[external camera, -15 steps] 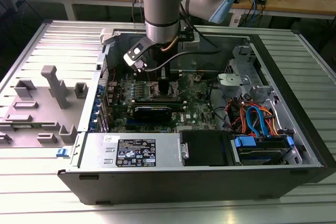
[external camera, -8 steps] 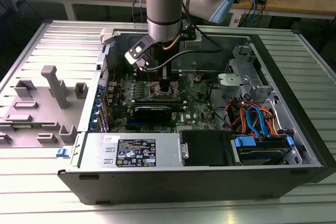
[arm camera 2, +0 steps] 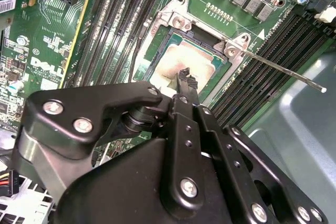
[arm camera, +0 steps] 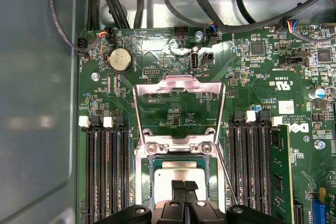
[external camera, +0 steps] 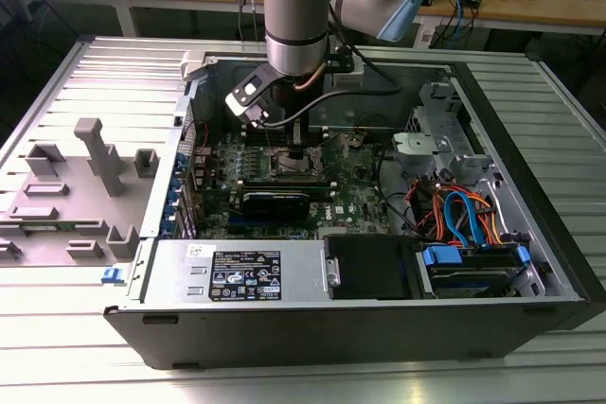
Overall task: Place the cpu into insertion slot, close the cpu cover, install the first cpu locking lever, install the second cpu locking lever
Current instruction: 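Place the cpu into insertion slot, then close the cpu cover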
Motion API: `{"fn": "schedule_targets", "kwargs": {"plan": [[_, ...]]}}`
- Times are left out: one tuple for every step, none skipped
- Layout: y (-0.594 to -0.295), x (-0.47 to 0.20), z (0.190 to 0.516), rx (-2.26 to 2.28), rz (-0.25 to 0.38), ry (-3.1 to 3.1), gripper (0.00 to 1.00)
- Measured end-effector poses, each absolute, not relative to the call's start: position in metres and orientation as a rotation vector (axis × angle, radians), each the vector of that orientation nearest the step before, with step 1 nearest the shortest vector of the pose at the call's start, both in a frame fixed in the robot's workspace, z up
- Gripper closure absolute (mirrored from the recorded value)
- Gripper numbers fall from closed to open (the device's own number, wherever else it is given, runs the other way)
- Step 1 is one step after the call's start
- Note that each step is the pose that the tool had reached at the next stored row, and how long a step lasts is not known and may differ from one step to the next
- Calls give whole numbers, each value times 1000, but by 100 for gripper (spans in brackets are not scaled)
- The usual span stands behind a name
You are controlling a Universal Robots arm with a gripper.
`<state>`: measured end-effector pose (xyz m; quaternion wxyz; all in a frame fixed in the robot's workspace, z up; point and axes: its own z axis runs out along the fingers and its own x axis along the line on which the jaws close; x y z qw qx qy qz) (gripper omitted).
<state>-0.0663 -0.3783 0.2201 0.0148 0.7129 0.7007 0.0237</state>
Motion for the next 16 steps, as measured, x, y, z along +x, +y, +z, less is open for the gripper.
{"fn": "schedule_targets", "kwargs": {"plan": [[-378, -66, 220, 2219, 74, 2181, 89], [-378, -66, 220, 2219, 74, 2181, 89], [-378, -66, 220, 2219, 74, 2181, 89], [-378, -66, 220, 2219, 74, 2181, 89], [-378, -66, 220, 2219, 74, 2181, 89], [-378, -66, 220, 2219, 74, 2181, 89], [-378, -66, 220, 2219, 74, 2181, 89], [-378, -66, 220, 2219, 74, 2181, 89], [-378, -66, 220, 2219, 74, 2181, 89], [-378, -66, 220, 2219, 74, 2181, 89], [-378, -66, 220, 2219, 74, 2181, 89], [-378, -66, 220, 2219, 74, 2181, 89], [-378, -66, 220, 2219, 74, 2181, 89], [-378, -66, 220, 2219, 74, 2181, 89], [-378, -66, 220, 2219, 74, 2181, 89], [-378, -66, 221, 2219, 73, 2181, 89]]}}
